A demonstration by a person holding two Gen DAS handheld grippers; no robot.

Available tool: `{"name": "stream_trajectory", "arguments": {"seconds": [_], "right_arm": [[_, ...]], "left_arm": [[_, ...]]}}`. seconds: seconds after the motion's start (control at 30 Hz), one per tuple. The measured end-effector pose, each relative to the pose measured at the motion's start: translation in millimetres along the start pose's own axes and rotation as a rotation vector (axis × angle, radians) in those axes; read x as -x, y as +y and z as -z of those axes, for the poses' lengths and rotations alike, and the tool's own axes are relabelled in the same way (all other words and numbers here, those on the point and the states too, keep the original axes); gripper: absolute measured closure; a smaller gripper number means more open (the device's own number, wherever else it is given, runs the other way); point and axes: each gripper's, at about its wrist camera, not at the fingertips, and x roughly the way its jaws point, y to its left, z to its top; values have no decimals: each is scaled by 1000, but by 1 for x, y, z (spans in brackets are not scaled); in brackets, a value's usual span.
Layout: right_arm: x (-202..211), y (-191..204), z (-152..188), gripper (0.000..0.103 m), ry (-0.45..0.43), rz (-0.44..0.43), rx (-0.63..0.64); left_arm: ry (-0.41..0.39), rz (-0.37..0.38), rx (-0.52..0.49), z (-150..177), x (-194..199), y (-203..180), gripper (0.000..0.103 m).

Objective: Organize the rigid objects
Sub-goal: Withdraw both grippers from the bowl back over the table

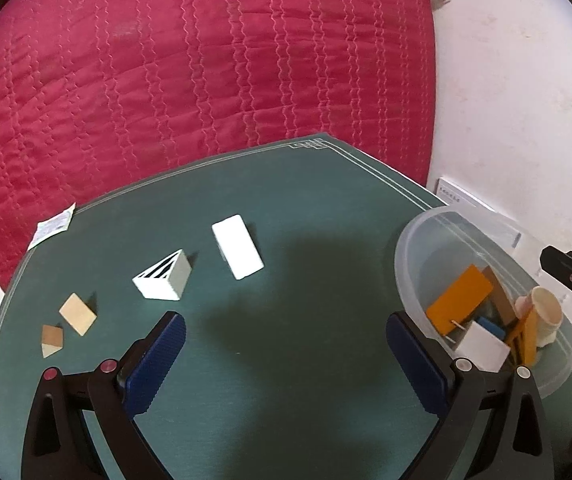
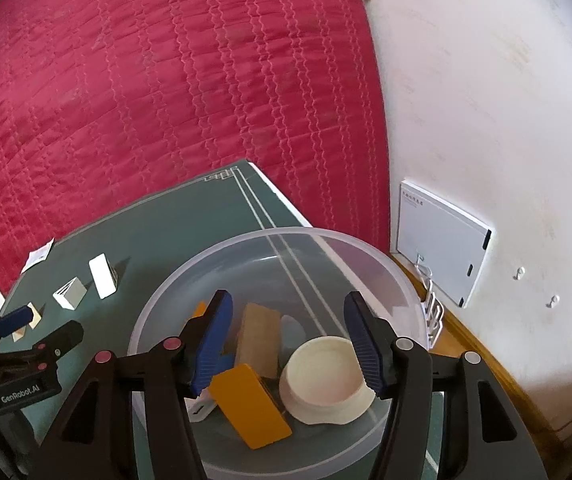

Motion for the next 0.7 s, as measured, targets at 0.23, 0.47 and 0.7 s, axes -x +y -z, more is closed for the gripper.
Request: {"name": "stream_trajectory", "arguments": {"seconds": [0.23,0.47,0.7], "right_arm": [[3,15,5,43,-15,-7,54],[5,41,10,42,-18,-39,123],[5,71,13,42,-1,-98,198]], "left_arm": [[-26,-33,-13,5,8,5,1],[-33,-49,-3,9,14,18,1],[-20,-74,23,14,14,37,1]]}}
